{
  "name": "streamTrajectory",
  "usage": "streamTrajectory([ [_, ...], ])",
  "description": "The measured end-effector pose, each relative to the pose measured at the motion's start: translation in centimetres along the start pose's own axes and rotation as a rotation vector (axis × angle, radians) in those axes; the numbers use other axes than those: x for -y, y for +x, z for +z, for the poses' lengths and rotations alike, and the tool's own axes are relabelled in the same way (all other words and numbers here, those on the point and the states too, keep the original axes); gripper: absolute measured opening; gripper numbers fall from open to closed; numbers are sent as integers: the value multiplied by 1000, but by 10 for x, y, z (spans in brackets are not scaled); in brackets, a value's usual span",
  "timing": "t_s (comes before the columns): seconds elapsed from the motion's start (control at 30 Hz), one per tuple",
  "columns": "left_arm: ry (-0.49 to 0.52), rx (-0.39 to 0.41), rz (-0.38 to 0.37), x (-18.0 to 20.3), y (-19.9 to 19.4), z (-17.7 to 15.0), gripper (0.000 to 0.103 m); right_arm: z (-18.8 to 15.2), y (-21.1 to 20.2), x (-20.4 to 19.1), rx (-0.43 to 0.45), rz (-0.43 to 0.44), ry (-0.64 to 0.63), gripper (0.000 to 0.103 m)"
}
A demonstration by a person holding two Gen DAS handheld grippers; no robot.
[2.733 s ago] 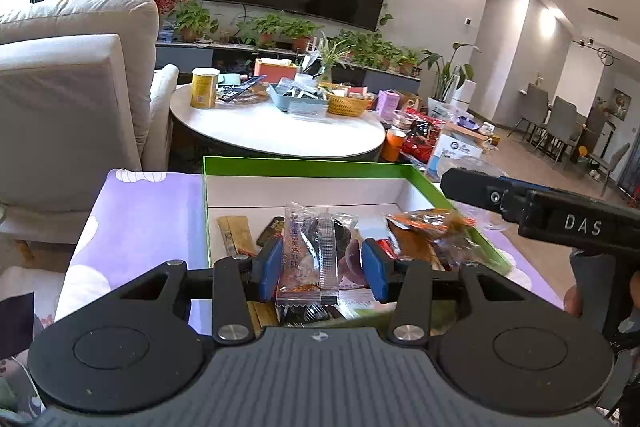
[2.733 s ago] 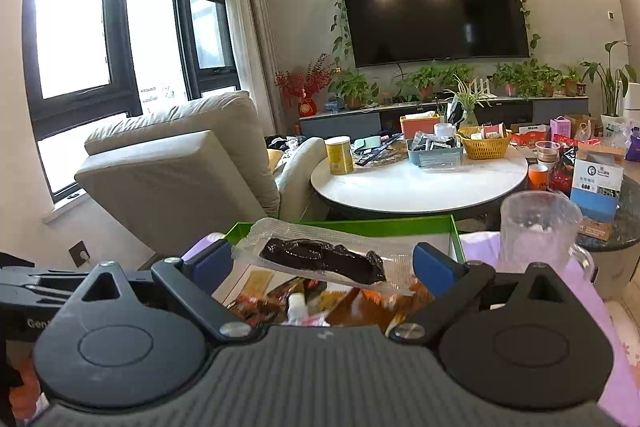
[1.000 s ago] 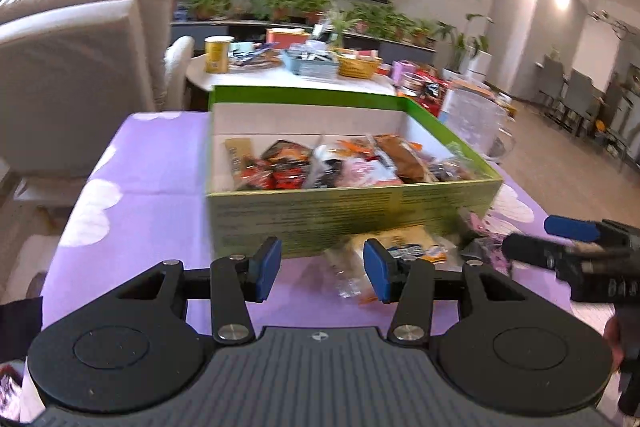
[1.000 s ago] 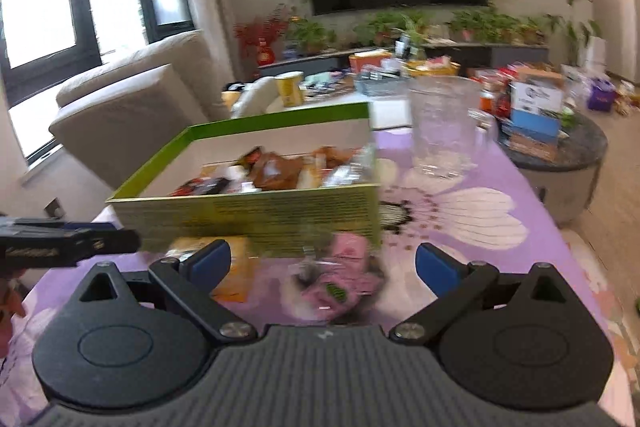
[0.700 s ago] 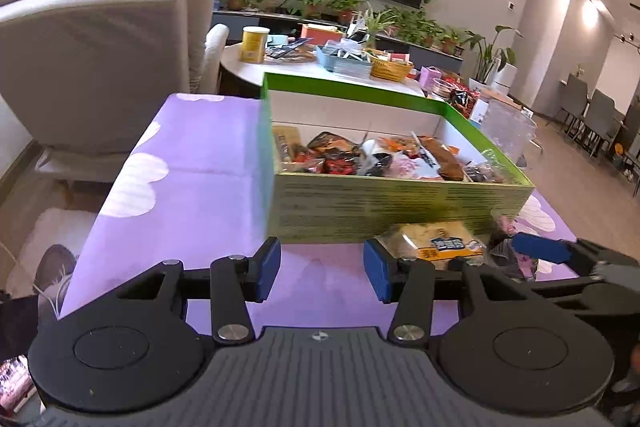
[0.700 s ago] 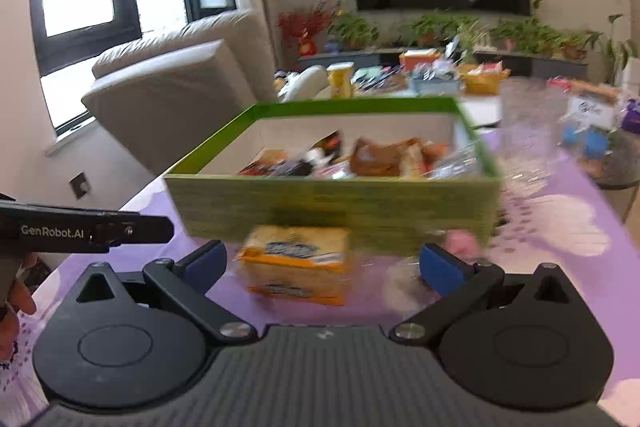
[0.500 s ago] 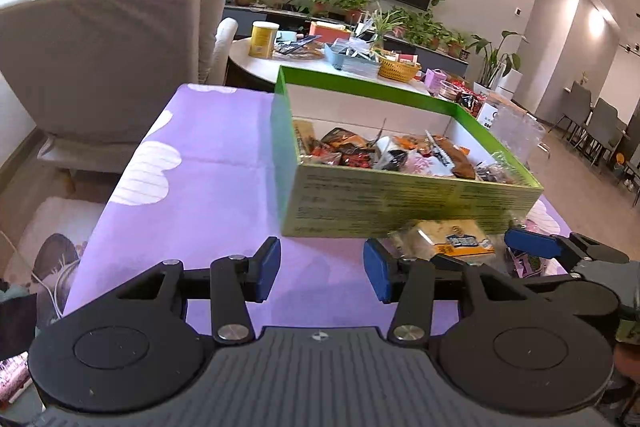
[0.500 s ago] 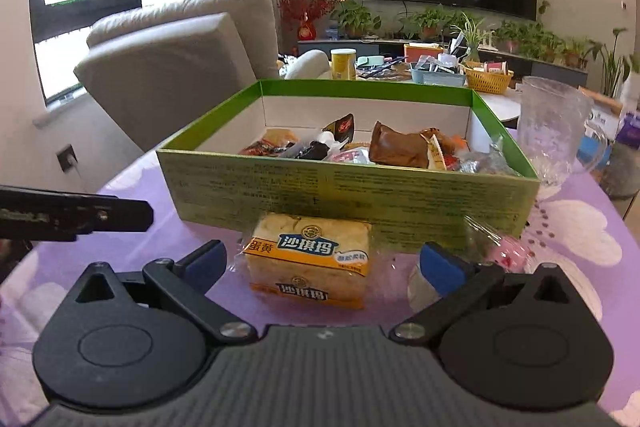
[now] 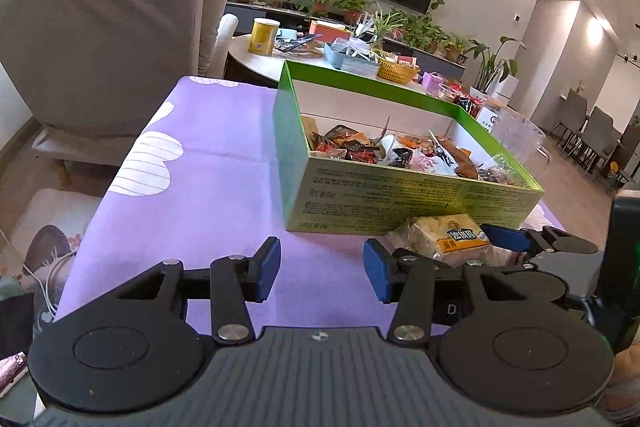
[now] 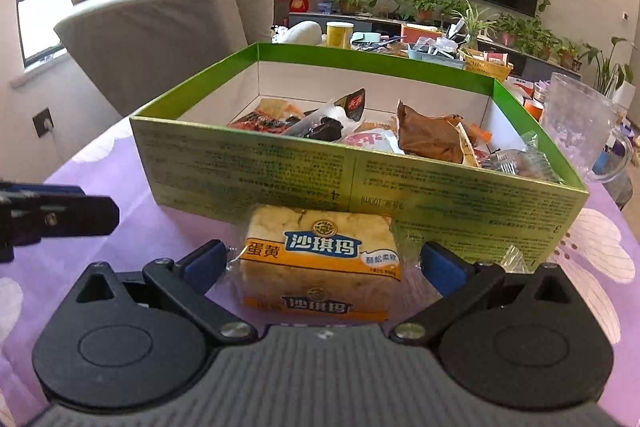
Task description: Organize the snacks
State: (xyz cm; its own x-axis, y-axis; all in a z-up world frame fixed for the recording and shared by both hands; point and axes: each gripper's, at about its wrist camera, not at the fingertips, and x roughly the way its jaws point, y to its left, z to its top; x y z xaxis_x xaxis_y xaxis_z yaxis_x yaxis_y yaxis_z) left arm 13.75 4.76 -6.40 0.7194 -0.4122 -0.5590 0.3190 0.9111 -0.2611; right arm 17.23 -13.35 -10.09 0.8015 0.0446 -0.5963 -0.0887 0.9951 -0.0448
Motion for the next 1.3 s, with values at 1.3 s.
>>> streamTrajectory([
  [1.3, 319, -155, -206, 190, 86, -14, 56, -54, -108, 173, 207, -187, 316, 47],
])
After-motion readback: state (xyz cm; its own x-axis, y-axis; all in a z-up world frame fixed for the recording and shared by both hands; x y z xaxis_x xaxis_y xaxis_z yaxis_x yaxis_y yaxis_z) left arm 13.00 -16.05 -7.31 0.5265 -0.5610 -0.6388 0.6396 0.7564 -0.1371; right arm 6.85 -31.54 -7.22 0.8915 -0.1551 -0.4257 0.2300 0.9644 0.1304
